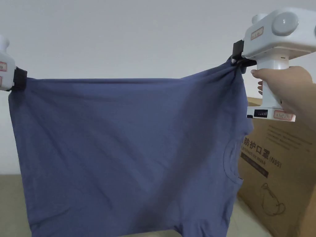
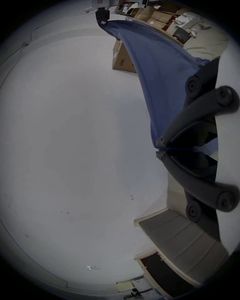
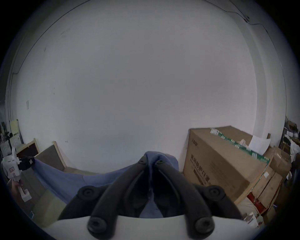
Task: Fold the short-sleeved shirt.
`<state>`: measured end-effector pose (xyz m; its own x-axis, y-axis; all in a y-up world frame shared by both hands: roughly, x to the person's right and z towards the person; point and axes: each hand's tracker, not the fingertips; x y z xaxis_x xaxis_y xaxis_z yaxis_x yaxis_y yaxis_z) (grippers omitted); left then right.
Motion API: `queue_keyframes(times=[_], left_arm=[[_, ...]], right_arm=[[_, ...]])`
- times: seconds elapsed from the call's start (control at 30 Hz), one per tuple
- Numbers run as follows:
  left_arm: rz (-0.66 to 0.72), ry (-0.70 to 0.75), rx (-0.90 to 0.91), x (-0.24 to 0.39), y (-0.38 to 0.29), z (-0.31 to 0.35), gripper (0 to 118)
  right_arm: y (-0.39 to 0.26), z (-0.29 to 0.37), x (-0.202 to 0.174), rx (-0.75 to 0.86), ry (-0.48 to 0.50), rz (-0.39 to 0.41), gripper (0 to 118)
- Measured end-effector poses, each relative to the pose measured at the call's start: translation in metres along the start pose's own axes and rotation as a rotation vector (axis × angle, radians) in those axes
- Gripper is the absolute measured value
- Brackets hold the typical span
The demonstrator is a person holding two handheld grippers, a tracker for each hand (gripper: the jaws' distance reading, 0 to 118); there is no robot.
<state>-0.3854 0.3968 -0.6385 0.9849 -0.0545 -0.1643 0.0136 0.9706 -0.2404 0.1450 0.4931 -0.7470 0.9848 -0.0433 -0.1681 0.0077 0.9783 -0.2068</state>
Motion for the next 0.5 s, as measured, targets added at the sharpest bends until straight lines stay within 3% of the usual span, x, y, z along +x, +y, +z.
queue_keyframes(times=[0.1,0.27,0.4,0.5], left_arm=[[0.024,-0.003,-0.11,0.009,-0.057,-0.017,2],[0.116,-0.068,-0.402,0.024,-0.21,-0.025,2],[0.125,-0.109,-0.584,0.035,-0.331,0.015,2],[0.092,-0.141,-0.688,0.036,-0.395,0.067,2]], right_arm=[[-0.066,-0.025,0.007,-0.097,-0.005,-0.036,2],[-0.258,-0.04,0.026,-0.435,-0.006,-0.105,2],[-0.416,-0.001,0.048,-0.666,-0.022,-0.136,2],[-0.498,0.061,0.061,-0.788,-0.031,-0.191,2]])
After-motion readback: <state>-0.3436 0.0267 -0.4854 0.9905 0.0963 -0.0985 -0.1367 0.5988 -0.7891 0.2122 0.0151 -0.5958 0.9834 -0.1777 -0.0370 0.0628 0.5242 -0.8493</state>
